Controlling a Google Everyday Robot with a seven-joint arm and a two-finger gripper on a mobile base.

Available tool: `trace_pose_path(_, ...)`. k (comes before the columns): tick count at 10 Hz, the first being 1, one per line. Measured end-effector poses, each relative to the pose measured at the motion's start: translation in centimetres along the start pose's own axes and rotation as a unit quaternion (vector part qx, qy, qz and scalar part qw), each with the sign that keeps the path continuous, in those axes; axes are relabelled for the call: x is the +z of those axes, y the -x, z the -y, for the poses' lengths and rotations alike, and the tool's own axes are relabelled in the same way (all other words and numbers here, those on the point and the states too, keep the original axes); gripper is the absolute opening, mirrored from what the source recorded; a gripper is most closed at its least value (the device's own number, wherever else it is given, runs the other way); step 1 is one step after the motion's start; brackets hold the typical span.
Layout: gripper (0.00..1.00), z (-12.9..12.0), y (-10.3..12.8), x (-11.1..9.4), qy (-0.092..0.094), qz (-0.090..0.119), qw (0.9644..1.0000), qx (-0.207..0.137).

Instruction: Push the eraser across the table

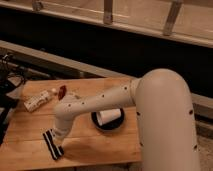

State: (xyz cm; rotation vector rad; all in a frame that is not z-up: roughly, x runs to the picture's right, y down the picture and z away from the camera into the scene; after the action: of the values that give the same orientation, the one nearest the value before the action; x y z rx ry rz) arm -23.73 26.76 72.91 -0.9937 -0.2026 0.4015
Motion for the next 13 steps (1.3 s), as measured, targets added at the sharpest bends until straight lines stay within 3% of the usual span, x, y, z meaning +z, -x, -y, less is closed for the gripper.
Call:
trace_pose_path(3,0.00,-0.4,-2.1,1.3,-0.015,-0.041,0.9987,0.027)
trace_pose_path(6,0.00,-0.5,-2.9,3.7,-0.004,-0.064,0.9972,0.036)
trace_pose_path(8,0.00,-0.5,-3.2,4.8,0.004,-0.070,0.9968,0.038)
trace_pose_path(11,0.00,-1.4,-1.1,5.8,0.016,-0.045,0.9988,0.010)
trace_pose_path(13,0.00,-2.0,2.7,5.9,0.018,-0.024,0.9991,-0.029)
